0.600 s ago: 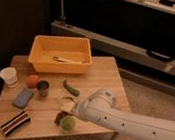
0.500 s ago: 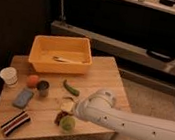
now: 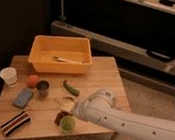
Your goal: Place pepper in plastic cup
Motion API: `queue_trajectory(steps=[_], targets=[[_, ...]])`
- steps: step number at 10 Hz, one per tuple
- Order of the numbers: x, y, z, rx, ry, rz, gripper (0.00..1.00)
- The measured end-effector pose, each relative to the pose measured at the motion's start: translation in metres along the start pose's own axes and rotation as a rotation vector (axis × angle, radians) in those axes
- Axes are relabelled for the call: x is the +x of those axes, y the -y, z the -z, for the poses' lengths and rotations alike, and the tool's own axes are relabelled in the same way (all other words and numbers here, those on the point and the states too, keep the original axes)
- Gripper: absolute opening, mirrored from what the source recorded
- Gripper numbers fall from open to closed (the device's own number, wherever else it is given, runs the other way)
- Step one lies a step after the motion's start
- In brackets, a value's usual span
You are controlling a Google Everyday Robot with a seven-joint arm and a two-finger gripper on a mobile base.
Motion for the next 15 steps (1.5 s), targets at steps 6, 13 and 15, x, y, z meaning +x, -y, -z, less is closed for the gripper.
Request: queue_trajectory(steps=[6, 13, 15], targets=[[0.000, 0.000, 0.000, 0.000, 0.001, 0.000, 0.80], [0.011, 0.005, 0.005, 0.029, -0.027, 0.078, 0.80], [0.036, 0.009, 0.013, 0.035, -0.051, 0.174, 0.80]])
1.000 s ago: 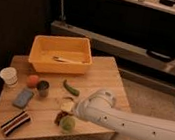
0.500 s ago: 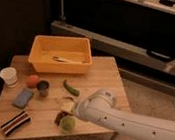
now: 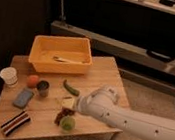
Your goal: Place pepper in plastic cup
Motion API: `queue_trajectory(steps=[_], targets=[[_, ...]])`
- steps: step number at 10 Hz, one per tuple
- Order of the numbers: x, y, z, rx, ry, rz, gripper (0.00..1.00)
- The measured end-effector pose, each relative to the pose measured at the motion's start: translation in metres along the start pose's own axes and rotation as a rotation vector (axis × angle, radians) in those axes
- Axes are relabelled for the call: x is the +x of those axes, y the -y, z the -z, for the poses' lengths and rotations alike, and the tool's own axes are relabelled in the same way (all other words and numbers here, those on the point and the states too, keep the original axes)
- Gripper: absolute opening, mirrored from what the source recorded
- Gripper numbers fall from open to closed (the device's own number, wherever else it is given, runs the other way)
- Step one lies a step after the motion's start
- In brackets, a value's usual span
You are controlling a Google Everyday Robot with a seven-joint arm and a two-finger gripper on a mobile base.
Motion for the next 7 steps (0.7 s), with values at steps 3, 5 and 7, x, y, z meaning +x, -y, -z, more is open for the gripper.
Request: queue_trajectory(steps=[3, 5, 7], targets=[[0.074, 0.001, 0.014, -0.017, 0.017, 0.223, 0.80], [0.113, 0.004, 0.007, -0.067, 0.073, 0.331, 0.80], [0.131, 0.010, 0.001, -0.101, 0.102, 0.393, 0.80]])
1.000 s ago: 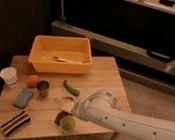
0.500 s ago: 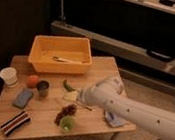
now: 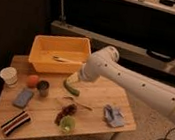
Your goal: Place pepper in plastic cup
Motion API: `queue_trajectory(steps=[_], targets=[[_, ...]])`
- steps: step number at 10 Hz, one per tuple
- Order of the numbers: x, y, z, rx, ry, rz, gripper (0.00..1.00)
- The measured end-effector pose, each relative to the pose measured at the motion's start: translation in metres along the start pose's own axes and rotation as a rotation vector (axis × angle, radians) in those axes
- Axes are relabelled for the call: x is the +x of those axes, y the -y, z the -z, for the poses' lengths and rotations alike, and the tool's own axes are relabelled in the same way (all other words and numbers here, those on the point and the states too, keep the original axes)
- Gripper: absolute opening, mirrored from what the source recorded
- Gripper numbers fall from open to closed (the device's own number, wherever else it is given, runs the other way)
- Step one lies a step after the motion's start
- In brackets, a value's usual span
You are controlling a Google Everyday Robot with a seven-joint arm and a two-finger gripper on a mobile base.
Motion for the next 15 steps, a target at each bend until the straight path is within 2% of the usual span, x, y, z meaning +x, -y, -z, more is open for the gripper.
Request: queue_trajectory(steps=[5, 9, 13, 15], targets=[[0.005, -0.002, -0.006, -0.012, 0.011, 0.025, 0.80], [0.030, 0.010, -0.061, -0.031, 0.012, 0.163, 0.80], [0.054, 0.017, -0.075, -0.034, 0.007, 0.229, 0.80], [0.066, 0.031, -0.093, -0.027, 0.037, 0.275, 0.80]])
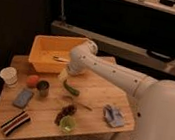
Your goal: Place pepper in plastic cup
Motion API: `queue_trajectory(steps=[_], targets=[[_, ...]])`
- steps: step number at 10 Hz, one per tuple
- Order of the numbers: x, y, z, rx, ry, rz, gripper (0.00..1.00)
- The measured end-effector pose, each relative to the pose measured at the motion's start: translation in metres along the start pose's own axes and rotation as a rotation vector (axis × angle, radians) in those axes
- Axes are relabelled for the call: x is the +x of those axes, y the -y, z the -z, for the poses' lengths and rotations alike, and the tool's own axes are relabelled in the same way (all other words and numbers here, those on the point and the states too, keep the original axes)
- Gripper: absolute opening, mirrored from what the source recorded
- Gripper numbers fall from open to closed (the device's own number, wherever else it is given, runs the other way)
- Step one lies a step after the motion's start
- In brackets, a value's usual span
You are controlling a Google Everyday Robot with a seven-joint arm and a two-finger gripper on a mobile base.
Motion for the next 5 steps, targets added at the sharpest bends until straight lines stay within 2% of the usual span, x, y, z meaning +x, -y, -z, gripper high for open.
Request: queue_trajectory(steps=[2, 5], targets=[[0.005, -0.002, -0.012, 0.003, 0.017, 0.017, 0.80], [0.012, 0.004, -0.042, 0.029, 0.053, 0.031, 0.80]])
